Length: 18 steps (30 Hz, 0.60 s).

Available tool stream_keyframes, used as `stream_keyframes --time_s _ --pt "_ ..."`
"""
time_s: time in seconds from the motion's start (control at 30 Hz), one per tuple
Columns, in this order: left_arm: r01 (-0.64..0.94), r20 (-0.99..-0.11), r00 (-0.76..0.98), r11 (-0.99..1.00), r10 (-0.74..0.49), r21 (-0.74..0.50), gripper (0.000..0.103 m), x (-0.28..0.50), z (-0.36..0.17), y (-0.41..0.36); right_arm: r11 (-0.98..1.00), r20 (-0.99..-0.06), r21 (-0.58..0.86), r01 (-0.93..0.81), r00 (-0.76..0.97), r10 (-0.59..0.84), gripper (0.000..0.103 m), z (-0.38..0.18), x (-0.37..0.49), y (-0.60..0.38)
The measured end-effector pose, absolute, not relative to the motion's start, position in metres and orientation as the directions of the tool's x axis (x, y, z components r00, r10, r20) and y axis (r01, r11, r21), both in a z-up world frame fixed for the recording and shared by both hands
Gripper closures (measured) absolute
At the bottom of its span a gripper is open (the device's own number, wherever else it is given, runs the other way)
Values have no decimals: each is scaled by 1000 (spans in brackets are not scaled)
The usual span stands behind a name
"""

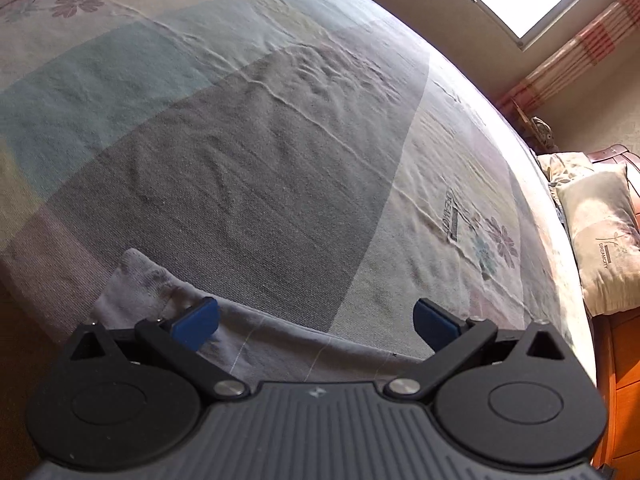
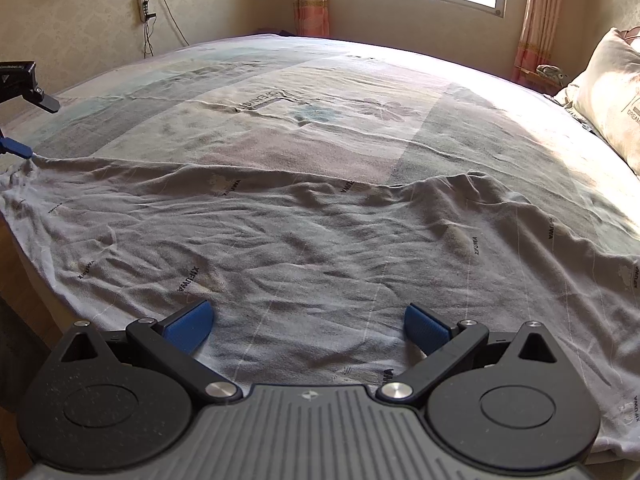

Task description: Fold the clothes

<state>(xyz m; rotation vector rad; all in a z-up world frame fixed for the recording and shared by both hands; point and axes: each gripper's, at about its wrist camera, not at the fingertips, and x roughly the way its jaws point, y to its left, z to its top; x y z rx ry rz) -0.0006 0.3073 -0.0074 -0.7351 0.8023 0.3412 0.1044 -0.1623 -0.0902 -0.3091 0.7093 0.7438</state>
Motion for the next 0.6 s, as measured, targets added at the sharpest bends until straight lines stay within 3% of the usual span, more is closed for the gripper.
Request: stream_keyframes --time_s 0.13,0.23,0.33,0.6 --pt "-477 -720 692 783 53 -400 1 -7 60 309 698 -687 -1 -716 508 520 0 -86 101 -161" --pt "-432 -736 677 820 20 -376 1 -7 77 312 692 -688 9 -722 497 528 0 -82 98 -161" --pt "-396 -760 649 839 -31 -373 1 -16 55 313 685 -689 19 -728 487 537 0 -78 94 -160" --pt "-367 -755 623 776 -203 -513 1 -37 -57 317 682 -721 6 -732 469 510 0 -79 82 -146"
